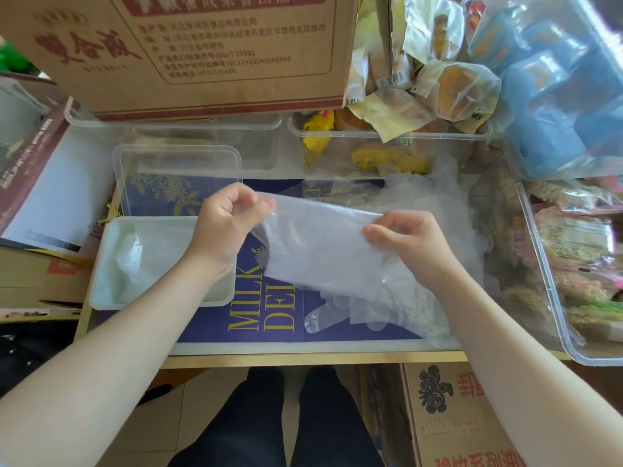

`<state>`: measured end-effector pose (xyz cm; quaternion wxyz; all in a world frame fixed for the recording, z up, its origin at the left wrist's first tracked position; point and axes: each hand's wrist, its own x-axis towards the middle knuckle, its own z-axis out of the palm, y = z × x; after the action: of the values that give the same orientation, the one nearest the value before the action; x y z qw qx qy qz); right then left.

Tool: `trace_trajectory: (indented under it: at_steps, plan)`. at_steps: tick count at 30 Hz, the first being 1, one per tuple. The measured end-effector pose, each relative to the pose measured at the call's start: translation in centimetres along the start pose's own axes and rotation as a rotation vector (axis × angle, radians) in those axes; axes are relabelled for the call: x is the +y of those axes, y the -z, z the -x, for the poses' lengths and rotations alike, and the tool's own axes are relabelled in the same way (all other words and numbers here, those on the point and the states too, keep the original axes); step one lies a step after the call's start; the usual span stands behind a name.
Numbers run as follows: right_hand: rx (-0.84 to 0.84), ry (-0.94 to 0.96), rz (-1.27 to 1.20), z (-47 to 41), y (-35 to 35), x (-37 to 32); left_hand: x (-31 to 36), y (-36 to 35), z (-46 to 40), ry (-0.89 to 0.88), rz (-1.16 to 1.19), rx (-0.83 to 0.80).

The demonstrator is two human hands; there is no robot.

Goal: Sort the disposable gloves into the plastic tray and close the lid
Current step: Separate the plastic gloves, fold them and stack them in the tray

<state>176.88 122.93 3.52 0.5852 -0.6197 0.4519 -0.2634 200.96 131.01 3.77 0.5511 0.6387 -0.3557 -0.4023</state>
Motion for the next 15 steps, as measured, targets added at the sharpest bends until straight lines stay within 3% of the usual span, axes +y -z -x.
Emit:
trace_trajectory:
  at_steps: [2,4,7,11,15]
  plan:
    - [0.007,0.037,-0.011,0.2,-0.8,-0.1,0.2,-0.6,0.2,0.207,0.344,0.064]
    - [0.041,0.073,-0.068,0.4,-1.5,-0.1,0.1,-0.7,0.6,0.457,0.567,-0.069]
    - [0.097,0.077,-0.147,0.8,-2.7,0.1,-0.2,-0.8,1.5,0.677,0.608,-0.286]
    - [0.148,0.009,-0.262,1.2,-4.0,0.2,-0.2,-1.5,2.6,0.735,0.568,-0.237]
    - [0.102,-0.06,-0.271,2.0,-4.5,0.4,-0.2,-1.3,2.3,0.573,0.401,-0.057]
